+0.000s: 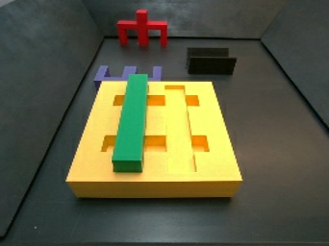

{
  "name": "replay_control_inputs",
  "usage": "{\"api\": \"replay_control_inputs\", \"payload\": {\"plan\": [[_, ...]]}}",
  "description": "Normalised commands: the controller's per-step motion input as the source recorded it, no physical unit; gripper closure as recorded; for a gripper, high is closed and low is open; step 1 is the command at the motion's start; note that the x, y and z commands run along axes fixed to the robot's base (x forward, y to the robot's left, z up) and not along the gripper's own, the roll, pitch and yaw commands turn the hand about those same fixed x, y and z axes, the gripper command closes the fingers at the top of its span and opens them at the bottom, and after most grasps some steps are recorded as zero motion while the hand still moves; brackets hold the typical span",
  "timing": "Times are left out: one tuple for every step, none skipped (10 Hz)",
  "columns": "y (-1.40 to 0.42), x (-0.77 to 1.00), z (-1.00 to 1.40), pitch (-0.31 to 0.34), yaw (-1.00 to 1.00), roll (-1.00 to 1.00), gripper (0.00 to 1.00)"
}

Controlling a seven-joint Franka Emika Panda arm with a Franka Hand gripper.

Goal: Pick up the blue object. Move up. Move to above the board. Insert the blue object.
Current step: Move to above the board.

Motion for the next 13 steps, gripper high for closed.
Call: {"api": "replay_control_inputs", "payload": {"plan": [[-1.4,0.46,0.17,0.021,1.0,0.0,1.0],[-1.4,0.46,0.13,0.024,1.0,0.0,1.0],[-1.4,0.47,0.14,0.028,1.0,0.01,1.0],[-1.4,0.49,0.14,0.033,1.0,-0.01,1.0],[-1.4,0.49,0.14,0.037,1.0,-0.01,1.0],[-1.4,0.51,0.14,0.048,1.0,0.0,1.0],[-1.4,0.52,0.15,0.053,1.0,0.0,1.0],[-1.4,0.53,0.15,0.063,1.0,0.0,1.0],[-1.4,0.54,0.16,0.071,1.0,0.0,1.0],[-1.4,0.57,0.17,0.084,1.0,0.0,1.0],[-1.4,0.6,0.17,0.092,1.0,0.0,1.0],[-0.69,0.34,0.09,0.11,1.0,0.01,1.0],[-0.35,0.21,0.06,0.117,1.0,0.02,1.0]]}}
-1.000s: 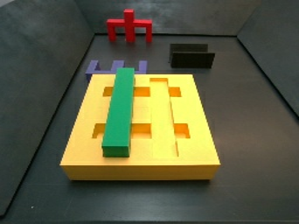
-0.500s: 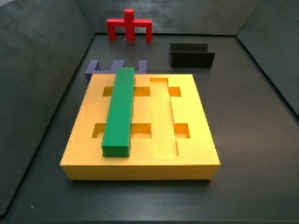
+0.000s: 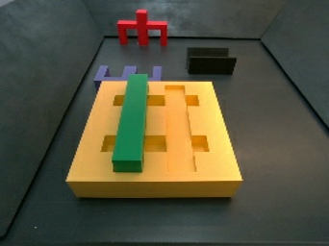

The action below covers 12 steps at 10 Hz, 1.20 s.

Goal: Pick up the blue object. Move up. Move to above the board. Insert the blue object.
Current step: Move to above the board, then insert the blue object.

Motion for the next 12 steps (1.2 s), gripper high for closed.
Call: {"api": "replay_control_inputs", "payload": {"plan": [[-0.14,0.09,0.04,0.116,1.0,0.02,1.0],[-0.1,0.06,0.03,0.114,1.0,0.03,1.0],[-0.08,0.06,0.03,0.129,1.0,0.03,1.0],[-0.05,0.06,0.03,0.149,1.0,0.04,1.0],[-0.04,0.07,0.03,0.187,1.0,0.05,1.0],[-0.04,0.06,0.03,0.209,1.0,0.06,1.0],[-0.04,0.07,0.03,0.224,0.77,0.07,1.0],[-0.03,0.07,0.02,0.213,0.62,0.07,1.0],[-0.03,0.08,0.03,0.185,0.34,0.06,1.0],[-0.03,0.08,0.02,0.158,0.2,0.06,1.0],[0.0,0.0,-0.02,0.0,0.0,0.0,1.0],[-0.09,0.05,-0.25,-0.019,-0.03,-0.12,1.0]]}}
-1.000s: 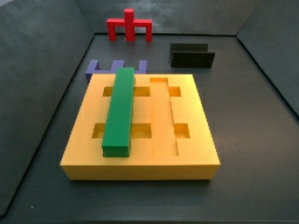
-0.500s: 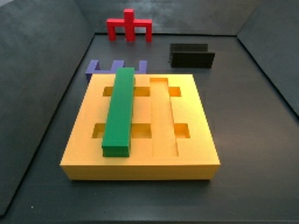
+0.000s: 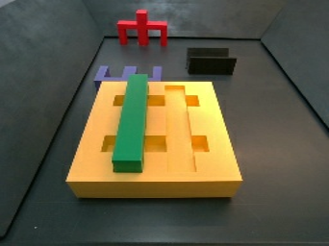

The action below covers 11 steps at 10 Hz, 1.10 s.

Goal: Pick up the blue object. Move up. Move to above the board. Insert the blue object.
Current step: Insert the blue object.

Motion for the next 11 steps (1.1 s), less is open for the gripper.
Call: {"api": "replay_control_inputs", "payload": {"plan": [[-0.16,0.02,-0.47,-0.081,0.0,-0.18,1.0],[-0.18,0.06,-0.58,-0.121,0.0,-0.23,1.0],[-0.2,0.06,-0.6,-0.123,0.0,-0.22,1.0],[-0.22,0.03,-0.58,-0.104,0.0,-0.19,1.0],[-0.22,0.02,-0.56,-0.09,0.0,-0.16,1.0],[-0.42,0.15,-0.52,-0.059,0.0,0.0,1.0],[-0.44,0.21,-0.6,-0.007,0.0,0.14,1.0],[-0.29,0.17,-0.71,-0.007,0.0,0.13,1.0],[-0.24,0.06,-0.8,-0.031,0.0,0.13,1.0],[-0.18,0.11,-0.8,-0.011,0.0,0.11,1.0],[-0.08,0.0,-0.86,-0.039,0.03,0.0,1.0]]}}
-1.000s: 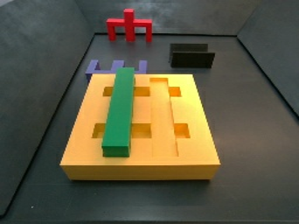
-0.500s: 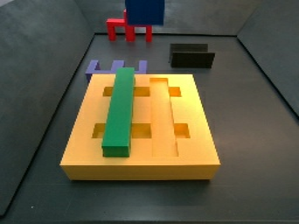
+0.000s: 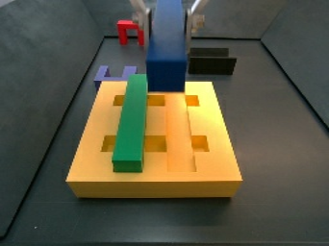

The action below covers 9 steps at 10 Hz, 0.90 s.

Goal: Pick up the blue object. Move up. Move to above the board. Insert the blue object.
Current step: Insert the blue object.

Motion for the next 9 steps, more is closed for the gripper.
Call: {"api": "replay_control_inputs", "payload": {"plan": [[-0.08,0.0,-0.81,-0.039,0.09,-0.1,1.0],[-0.05,0.0,-0.84,-0.046,0.1,-0.07,1.0],[-0.02,0.0,-0.8,-0.04,0.1,-0.03,1.0],[-0.13,0.11,-0.81,-0.027,0.07,0.0,1.0],[-0.24,0.15,-0.77,-0.016,0.06,0.11,1.0],[-0.45,0.16,-0.55,-0.004,0.0,0.34,1.0],[-0.33,0.02,-0.55,0.0,0.0,0.37,1.0],[-0.13,0.0,-0.44,0.0,0.02,0.27,1.0],[-0.05,0.0,-0.47,0.0,0.07,0.16,1.0]]}}
